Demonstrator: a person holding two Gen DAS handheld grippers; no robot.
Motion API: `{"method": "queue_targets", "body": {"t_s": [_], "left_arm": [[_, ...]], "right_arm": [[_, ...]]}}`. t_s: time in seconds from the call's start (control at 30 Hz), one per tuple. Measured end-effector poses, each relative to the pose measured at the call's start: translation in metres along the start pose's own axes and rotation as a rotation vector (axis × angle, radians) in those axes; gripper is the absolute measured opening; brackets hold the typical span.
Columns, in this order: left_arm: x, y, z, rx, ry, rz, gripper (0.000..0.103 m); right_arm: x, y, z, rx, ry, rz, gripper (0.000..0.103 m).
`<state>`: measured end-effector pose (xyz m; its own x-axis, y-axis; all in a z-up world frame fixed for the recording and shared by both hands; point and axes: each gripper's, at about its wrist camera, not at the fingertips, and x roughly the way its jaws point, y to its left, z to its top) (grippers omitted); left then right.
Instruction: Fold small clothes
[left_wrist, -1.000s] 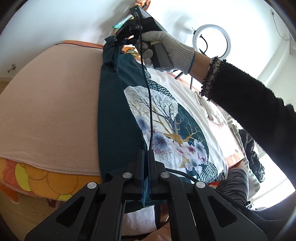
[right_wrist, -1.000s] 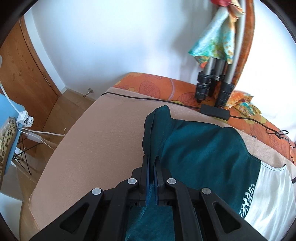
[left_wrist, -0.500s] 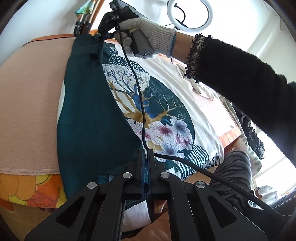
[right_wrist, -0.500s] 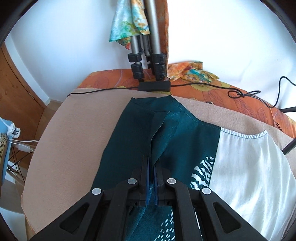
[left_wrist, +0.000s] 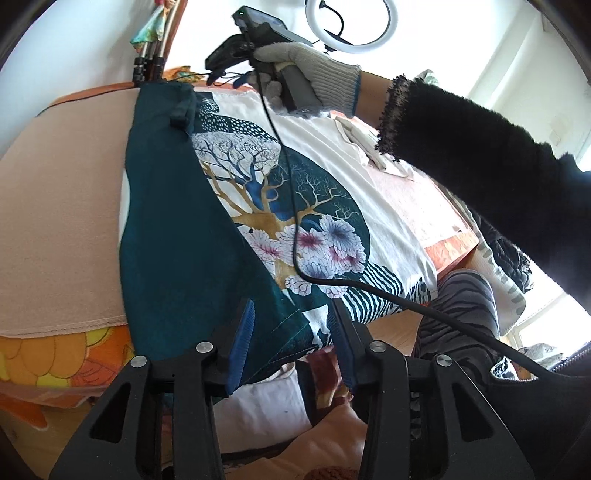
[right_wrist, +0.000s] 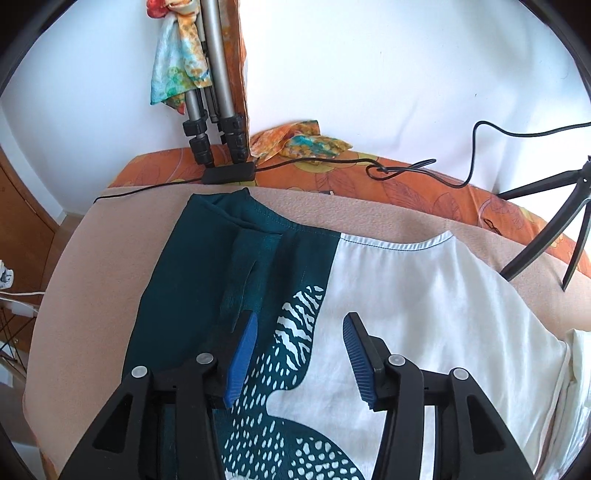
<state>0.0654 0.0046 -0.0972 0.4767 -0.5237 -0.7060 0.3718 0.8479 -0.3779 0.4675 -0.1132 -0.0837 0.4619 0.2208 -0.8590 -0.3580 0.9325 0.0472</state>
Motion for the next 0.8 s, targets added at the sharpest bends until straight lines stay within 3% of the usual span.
{"method": "queue_targets", "body": {"t_s": [0.37,0.53,0.8], "left_arm": [[-0.049,0.000,-0.017,0.001,-0.091,0.135,0.040],[-0.041,-0.019,-0.017,0.027,-0.107,0.100,0.040],[0.002,-0.084,-0.014,0.192,-0.067,0.023,0.040]], "right_arm": [[-0.123,-0.026,-0.053,0.033,-0.142,0.104,0.054],[-0.171,-0.059,-0.099,0.072,-0.184,0.133,0.055],[-0.233,-0.122,-0.178,0.137,-0.221,0.131,0.059]]}}
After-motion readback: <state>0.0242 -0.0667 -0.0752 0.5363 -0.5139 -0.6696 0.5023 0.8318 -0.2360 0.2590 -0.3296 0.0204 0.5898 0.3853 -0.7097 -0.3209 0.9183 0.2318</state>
